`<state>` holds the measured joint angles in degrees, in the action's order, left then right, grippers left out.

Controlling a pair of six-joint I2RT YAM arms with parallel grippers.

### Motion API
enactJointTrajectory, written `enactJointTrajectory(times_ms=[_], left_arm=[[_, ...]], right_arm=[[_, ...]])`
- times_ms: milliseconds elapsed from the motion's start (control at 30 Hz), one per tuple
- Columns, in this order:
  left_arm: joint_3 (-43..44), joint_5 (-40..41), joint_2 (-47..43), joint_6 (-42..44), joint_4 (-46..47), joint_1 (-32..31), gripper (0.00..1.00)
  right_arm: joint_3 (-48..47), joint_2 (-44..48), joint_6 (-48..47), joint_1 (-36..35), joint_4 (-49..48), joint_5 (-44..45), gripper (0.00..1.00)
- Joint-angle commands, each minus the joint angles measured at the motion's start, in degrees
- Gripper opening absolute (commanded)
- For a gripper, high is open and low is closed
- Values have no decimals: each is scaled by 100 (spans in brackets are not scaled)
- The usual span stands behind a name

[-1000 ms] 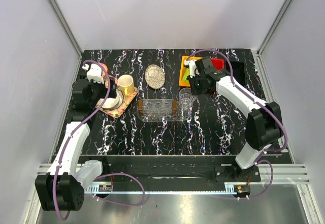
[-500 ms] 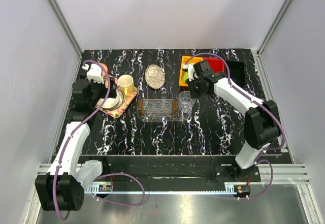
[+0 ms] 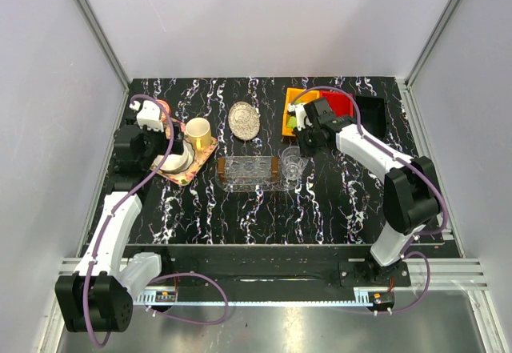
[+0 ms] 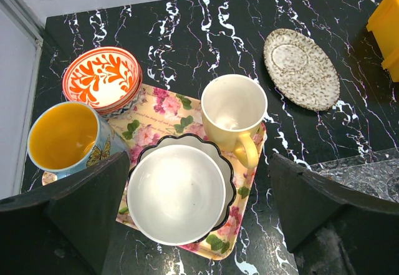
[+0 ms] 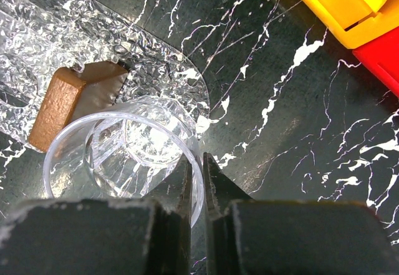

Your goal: Prepare toiletry sets of a toothbrush and toothpaste on the tray

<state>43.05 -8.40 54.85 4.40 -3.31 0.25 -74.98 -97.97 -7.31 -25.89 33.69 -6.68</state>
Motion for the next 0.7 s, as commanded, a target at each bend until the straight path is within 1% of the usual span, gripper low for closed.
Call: enactJointTrajectory(times_ms=[0,667], left_arm=[[116,58,-45,-36,278,10,99],[116,67,-53,-27,287,19,99]], right_arm=[[18,-20,-25,-74,-302,-27,0],[98,-108,-25,-74,-337,-97,0]])
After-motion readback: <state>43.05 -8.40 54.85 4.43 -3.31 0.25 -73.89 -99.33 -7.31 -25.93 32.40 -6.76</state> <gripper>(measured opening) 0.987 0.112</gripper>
